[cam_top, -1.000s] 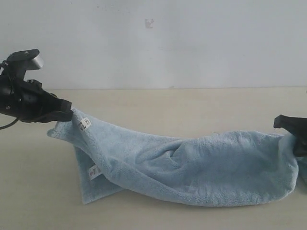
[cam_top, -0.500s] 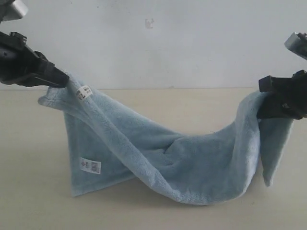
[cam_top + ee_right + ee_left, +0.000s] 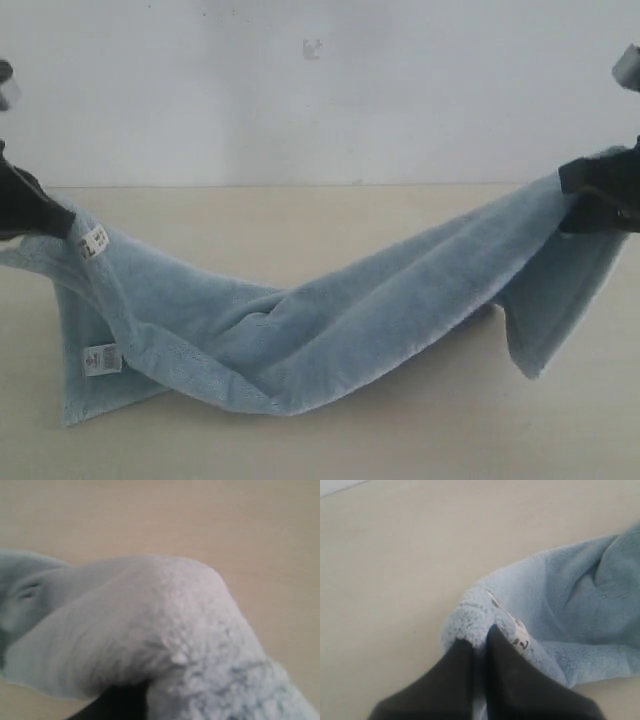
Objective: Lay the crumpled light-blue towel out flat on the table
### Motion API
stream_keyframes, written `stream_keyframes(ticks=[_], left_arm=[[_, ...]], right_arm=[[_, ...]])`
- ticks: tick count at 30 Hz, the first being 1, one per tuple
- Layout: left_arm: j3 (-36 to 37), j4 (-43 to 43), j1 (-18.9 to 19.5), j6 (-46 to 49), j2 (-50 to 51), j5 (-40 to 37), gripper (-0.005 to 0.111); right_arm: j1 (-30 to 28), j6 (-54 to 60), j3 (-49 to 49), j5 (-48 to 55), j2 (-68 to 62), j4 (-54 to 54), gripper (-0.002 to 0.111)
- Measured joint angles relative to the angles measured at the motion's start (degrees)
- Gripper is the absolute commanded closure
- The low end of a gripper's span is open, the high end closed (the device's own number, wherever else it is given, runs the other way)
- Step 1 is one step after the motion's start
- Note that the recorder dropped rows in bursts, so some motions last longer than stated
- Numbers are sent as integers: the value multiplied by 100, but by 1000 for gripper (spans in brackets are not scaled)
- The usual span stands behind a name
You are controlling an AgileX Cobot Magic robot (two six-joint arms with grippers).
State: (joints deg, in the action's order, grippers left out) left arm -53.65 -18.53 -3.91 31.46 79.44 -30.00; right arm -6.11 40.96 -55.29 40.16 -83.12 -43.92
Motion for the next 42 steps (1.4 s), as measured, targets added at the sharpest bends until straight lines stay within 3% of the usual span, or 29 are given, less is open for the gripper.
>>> stream_keyframes(ticks=[3,6,11,15,20,26,31,34,36,40,42], left_arm=[[312,-188,0,-41,203,444,103],[242,-314,43,-116,285,298,103],[-543,-224,258,-517,1418,-1642,103],[-1013,-634,258,-341,1480,-2158,103],[-1035,-744,258,-274,1093,-1703,103],[-1072,-779,258,-248,180,-1253,103],[-948,254,258,-771,-520,-756,103],[-614,1329,258,-1673,-528,-329,103],[-336,1960,258,-2256,-336,-235,103],[-32,2312,267,-2695,325,-327,103],[8,2287,267,-2735,668,-490,103]], right_arm=[[-10,-1154,61,-204,-793,1136,108],[-10,-1260,-101,292,-1364,1343,108],[-10,-1506,-435,1219,-2163,1429,108],[-10,-858,-1067,2211,-2070,562,108],[-10,-552,-1105,2048,-1874,-28,108],[-10,838,-1105,2828,-1593,-1881,108],[-10,1413,-1105,2913,-1079,-2333,108],[-55,1353,-1112,2845,-912,-1865,108],[-65,538,-981,2062,-891,-847,108],[-92,-2872,-298,549,-1249,2775,108],[-141,-3882,141,391,-1540,3773,108]])
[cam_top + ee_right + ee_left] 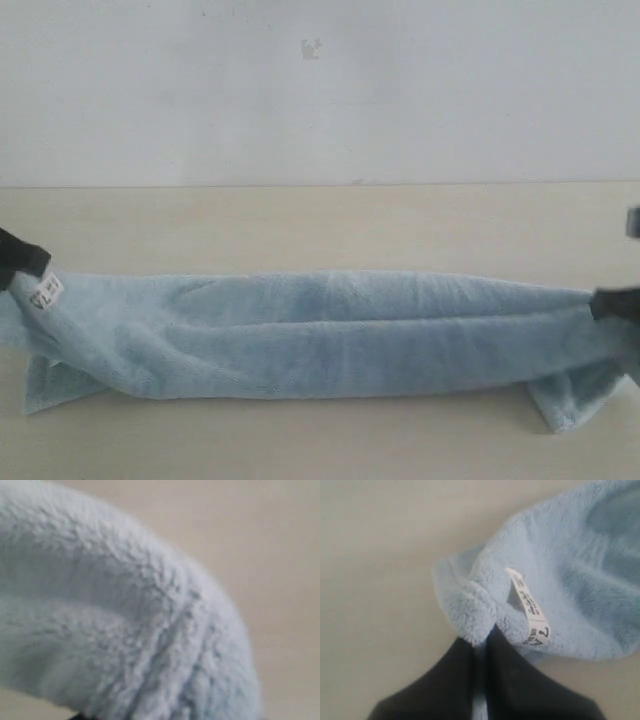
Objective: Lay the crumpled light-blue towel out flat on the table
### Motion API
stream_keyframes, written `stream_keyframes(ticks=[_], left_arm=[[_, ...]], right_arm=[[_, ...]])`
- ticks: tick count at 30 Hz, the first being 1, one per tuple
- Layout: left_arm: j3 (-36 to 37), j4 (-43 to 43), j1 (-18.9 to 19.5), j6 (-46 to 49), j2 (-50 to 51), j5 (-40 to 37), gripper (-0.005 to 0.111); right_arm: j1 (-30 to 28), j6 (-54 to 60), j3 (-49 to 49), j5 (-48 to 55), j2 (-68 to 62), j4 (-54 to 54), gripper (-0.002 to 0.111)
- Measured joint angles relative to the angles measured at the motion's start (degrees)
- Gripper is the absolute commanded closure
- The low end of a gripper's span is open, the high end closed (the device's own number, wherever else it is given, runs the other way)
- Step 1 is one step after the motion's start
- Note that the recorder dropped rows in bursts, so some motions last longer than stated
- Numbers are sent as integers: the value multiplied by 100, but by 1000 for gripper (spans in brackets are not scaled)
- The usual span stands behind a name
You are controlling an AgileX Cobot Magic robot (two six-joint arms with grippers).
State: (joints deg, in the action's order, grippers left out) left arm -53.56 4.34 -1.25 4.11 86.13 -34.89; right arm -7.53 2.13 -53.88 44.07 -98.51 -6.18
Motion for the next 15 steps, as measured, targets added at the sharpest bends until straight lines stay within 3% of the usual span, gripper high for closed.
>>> stream_keyframes(ticks=[9,15], left_arm=[[0,-845,0,570,559,-119,103],[-81,-1519,0,1013,347,-185,103]], right_arm=[[653,1188,250,1351,-188,-969,108],[1010,2362,250,1417,43,-2162,108]])
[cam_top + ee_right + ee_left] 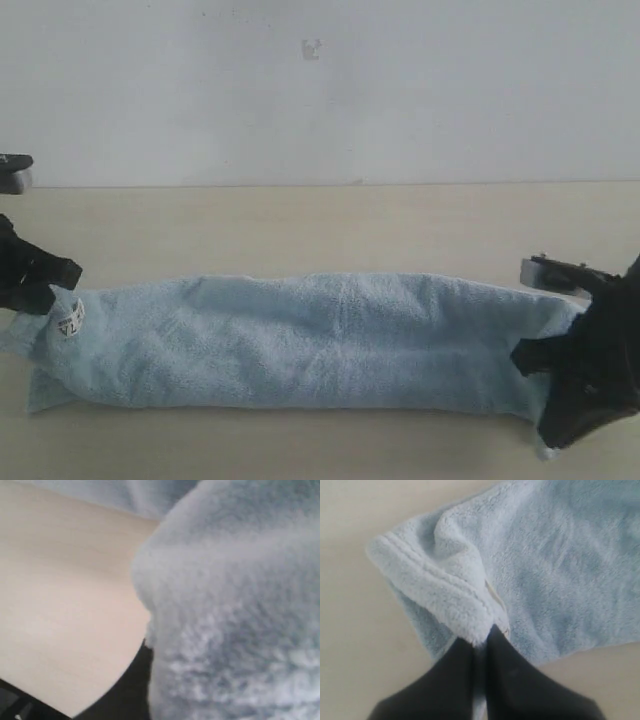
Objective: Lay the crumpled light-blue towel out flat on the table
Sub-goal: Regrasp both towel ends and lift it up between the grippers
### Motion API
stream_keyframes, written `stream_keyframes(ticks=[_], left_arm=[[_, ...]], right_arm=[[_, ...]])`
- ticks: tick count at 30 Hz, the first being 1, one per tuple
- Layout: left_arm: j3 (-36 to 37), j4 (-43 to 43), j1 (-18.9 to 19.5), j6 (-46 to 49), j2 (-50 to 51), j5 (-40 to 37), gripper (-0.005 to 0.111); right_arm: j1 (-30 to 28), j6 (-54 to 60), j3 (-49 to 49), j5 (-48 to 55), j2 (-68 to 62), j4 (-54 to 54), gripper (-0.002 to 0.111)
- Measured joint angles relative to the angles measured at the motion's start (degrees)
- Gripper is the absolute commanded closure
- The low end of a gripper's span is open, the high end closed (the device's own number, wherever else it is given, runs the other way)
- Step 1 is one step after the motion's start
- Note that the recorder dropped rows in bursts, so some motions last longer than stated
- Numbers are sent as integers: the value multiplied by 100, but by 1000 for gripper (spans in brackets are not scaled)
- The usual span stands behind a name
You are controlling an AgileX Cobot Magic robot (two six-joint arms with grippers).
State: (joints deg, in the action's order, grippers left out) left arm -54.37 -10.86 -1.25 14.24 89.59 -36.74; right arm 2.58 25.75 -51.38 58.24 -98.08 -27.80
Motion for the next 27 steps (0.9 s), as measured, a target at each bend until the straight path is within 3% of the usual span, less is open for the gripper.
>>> stream_keyframes(ticks=[6,9,13,17,20,22,27], left_arm=[[-469,-894,0,506,-853,-555,103],[-534,-1201,0,893,-1444,-657,103],[-527,-1195,0,1083,-2018,-272,103],[-436,-1095,0,1070,-2062,145,103],[-479,-1272,0,1045,-2026,386,103],[-584,-1509,0,1045,-2132,603,103],[-662,-2342,0,1934,-3015,1874,103]], right_arm=[[23,1893,-84,-23,920,-2050,108],[23,2411,-108,-329,1525,-2497,108],[34,2452,-117,-1266,2154,-2291,108],[34,1020,-117,-2570,2267,-1170,108],[34,404,-308,-2731,2297,-741,108],[84,568,-400,-2907,2534,-842,108],[369,2545,-479,-3992,3888,-1636,108]])
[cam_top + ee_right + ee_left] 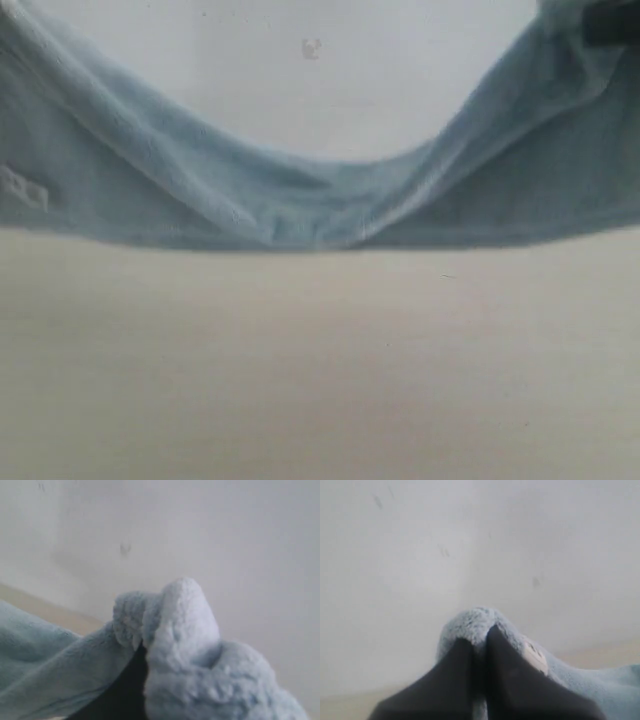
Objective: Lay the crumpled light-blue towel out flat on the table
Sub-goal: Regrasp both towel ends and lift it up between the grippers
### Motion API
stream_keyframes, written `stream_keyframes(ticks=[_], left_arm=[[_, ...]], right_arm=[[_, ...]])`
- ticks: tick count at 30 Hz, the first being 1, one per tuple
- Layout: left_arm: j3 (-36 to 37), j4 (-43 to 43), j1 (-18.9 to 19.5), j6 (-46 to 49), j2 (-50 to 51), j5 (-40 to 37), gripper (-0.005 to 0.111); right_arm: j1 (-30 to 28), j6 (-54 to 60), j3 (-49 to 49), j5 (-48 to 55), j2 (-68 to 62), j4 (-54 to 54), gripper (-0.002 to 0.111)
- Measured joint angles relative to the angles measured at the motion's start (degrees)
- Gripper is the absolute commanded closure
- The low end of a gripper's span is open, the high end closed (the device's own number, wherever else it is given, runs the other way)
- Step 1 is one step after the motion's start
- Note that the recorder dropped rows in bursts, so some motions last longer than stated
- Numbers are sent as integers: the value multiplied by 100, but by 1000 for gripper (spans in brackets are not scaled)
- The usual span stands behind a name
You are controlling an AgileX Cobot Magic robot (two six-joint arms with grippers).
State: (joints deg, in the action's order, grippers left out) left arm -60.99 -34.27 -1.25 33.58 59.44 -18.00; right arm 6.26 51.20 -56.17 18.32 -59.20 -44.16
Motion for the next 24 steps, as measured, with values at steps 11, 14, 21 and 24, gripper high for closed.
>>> stream_keyframes(ticks=[11,14,21,24], left_arm=[[606,772,4,-706,769,-2510,103],[637,1013,4,-904,1147,-3812,103],[637,1003,4,-983,1244,-4846,103],[670,1003,4,-932,1162,-4743,103]], right_arm=[[-852,-1747,532,1890,-289,770,108],[-919,-2335,555,3506,-681,1067,108],[-918,-2627,555,4476,-792,1277,108],[-918,-2859,555,4192,-805,1633,108]])
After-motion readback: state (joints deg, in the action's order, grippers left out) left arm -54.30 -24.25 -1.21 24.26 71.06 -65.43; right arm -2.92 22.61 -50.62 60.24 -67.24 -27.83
